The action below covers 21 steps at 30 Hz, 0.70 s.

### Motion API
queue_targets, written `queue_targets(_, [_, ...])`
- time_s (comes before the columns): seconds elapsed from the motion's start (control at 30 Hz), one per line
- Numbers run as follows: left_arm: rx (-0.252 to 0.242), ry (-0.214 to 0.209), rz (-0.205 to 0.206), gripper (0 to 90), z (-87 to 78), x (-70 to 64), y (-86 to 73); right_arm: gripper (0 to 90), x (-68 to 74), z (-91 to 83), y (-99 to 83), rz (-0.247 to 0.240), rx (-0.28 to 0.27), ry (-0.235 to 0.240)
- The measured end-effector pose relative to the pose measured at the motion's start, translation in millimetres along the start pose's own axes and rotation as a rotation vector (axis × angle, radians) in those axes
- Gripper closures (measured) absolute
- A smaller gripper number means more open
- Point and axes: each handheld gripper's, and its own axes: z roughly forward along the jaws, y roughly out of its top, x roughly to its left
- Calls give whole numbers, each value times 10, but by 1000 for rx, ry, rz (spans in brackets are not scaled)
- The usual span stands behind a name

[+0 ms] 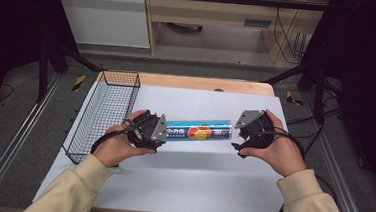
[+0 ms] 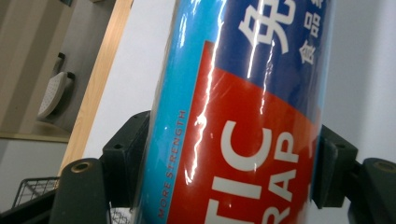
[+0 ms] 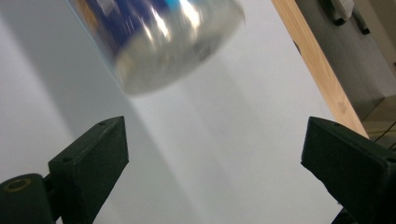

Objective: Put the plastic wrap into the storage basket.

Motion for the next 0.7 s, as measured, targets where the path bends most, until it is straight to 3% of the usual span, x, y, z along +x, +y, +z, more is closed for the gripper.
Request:
queue_targets(0.07, [-10, 4, -13, 276, -11, 3, -21, 78, -4, 10, -33, 15, 2, -4])
queue_targets(0.1, [-12, 12, -26, 276, -53, 18, -57, 81, -3, 39, -94, 59, 5, 1])
queue_targets(0.23, [-17, 28, -54, 277, -153, 50, -118, 80, 11, 108, -234, 149, 18, -20])
queue_targets(0.27, [-17, 28, -54, 277, -153, 50, -118, 80, 11, 108, -234, 149, 18, -20])
queue_targets(0.3, [-24, 34, -70, 278, -196, 67, -147, 87, 34, 156, -327, 207, 23, -31])
queue_targets(0.4, [-25, 42, -90, 279, -240, 84, -174, 105, 64, 197, -394, 249, 22, -26])
queue_targets(0.5, [-36, 60, -127, 279, -317, 112, -236, 88, 109, 282, -542, 344, 3, -44])
queue_targets(0.53, [-36, 60, -127, 280, -317, 112, -236, 88, 109, 282, -542, 344, 3, -44])
queue_targets(0.57, [-43, 68, -147, 280, -353, 127, -270, 87, 113, 315, -617, 394, -26, -57])
queue_targets(0.6, [-43, 68, -147, 280, -353, 127, -270, 87, 113, 315, -617, 394, -26, -57])
queue_targets(0.63, [-48, 76, -167, 280, -390, 140, -304, 84, 115, 351, -687, 460, -38, -70])
queue_targets(0.7, [-45, 86, -180, 281, -428, 156, -333, 86, 125, 389, -744, 495, -49, -88])
